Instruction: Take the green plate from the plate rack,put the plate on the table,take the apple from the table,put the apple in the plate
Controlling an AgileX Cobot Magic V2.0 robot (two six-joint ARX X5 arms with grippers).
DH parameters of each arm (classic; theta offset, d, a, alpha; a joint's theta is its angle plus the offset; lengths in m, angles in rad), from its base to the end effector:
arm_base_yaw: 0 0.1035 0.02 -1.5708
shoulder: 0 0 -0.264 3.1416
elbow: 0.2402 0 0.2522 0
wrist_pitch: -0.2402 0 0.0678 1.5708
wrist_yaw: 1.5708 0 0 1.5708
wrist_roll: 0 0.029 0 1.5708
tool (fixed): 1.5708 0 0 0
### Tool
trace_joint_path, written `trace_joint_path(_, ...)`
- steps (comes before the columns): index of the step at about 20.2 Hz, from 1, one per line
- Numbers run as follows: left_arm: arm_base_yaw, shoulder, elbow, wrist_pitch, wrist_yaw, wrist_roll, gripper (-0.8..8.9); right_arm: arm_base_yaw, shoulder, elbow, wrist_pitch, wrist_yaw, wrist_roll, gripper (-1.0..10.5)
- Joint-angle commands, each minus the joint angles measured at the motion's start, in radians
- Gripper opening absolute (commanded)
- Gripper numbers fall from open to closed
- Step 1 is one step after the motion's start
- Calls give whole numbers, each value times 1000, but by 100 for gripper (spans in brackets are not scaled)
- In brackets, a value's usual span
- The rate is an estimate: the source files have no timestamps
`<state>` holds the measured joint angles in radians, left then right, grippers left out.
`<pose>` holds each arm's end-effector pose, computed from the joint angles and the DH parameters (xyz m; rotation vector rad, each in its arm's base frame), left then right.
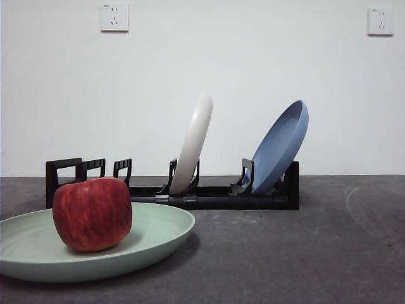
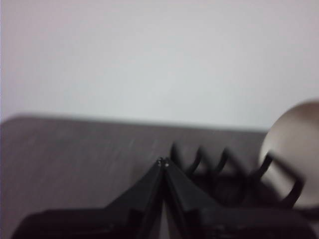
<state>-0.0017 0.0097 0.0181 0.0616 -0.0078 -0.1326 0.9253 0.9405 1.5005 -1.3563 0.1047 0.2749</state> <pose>0.0970 0.0001 0.1749 -0.1329 -0.0703 0.0014 0.0672 0.0842 0.4286 -0.1537 0.8063 0.6666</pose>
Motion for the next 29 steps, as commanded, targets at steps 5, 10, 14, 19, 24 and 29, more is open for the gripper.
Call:
trace_joint_path(5,3,-4,-8,-206,-91,15,-4,3,0,-9,-23,8,10,0)
trace_joint_path(10,0,-4,-8,-226,-44,85,-3,3,0,-9,-23,8,10,0)
trace_joint_path(14,0,-4,-8,-225,-40,89,-4,3,0,-8,-23,9,10,0)
trace_joint_path(19,0,-4,-8,-225,-41,89,-4,3,0,-8,-23,9,10,0)
trace_joint_path(24,0,-3,-8,-225,-41,89,-4,3,0,-8,-23,9,10,0)
trace_joint_path(29,0,10,-8,-225,-41,89,-4,3,0,-8,-23,9,10,0)
